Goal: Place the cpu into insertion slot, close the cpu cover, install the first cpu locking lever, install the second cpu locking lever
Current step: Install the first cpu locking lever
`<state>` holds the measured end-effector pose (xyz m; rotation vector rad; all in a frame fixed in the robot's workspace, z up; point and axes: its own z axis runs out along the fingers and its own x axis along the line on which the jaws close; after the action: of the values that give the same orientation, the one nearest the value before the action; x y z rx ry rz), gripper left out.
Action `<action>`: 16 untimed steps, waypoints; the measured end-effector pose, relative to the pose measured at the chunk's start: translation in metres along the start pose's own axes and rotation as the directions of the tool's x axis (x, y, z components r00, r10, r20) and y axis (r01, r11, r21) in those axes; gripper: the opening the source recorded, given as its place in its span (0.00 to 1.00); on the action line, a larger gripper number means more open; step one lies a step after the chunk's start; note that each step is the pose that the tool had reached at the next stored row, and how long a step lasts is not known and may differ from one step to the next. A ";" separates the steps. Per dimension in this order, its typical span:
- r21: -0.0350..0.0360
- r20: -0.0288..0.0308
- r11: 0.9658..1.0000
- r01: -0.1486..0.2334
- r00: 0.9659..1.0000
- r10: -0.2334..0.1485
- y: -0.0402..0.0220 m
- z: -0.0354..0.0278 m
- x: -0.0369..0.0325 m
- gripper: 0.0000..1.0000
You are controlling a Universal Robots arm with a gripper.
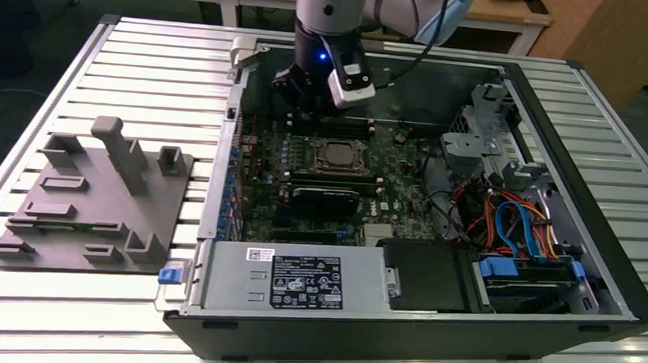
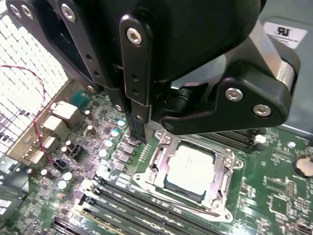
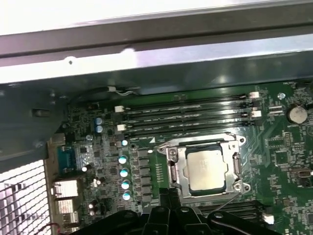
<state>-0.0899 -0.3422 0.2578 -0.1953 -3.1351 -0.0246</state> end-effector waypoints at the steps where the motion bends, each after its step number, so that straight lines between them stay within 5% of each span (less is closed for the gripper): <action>1: 0.000 0.000 1.000 0.000 1.000 0.000 -0.0002 0.0000 0.0014 0.11; 16: -0.005 -0.001 1.000 0.007 1.000 -0.007 0.0031 0.0012 0.0105 0.11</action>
<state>-0.0999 -0.3378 0.2567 -0.1848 -3.1354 -0.0327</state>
